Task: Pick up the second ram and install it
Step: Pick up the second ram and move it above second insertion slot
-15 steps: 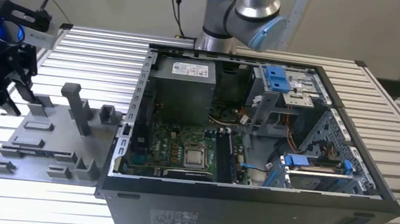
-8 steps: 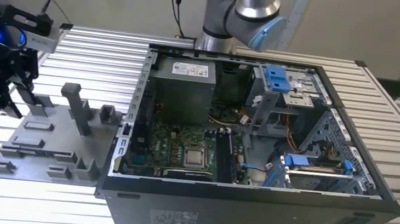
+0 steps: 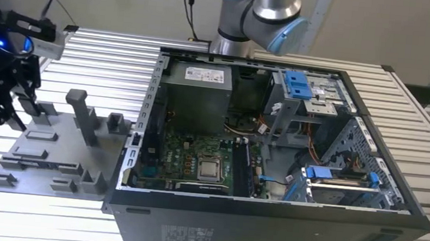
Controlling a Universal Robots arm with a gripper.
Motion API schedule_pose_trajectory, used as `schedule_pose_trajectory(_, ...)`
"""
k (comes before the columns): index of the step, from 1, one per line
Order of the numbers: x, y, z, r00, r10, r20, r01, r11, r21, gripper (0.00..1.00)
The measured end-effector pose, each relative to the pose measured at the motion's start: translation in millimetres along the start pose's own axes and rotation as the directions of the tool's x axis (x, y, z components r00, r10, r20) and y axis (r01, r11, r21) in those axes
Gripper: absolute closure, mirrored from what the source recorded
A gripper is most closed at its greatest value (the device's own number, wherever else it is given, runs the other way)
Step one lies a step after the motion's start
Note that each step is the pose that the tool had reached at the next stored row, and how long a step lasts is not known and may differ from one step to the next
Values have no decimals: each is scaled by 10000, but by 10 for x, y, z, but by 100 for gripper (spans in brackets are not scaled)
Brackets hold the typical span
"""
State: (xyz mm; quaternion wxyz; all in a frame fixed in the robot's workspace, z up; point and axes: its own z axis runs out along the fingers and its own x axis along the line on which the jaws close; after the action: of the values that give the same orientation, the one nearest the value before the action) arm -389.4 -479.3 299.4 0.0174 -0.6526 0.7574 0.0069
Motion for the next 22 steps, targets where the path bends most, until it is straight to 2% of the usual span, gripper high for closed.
schedule_pose_trajectory(6, 15, -1, 37, 9990, -450, 26, 450, 9989, 141, 58)
schedule_pose_trajectory(22, 17, 1, 72, 9986, -525, 3, 524, 9985, 150, 58)
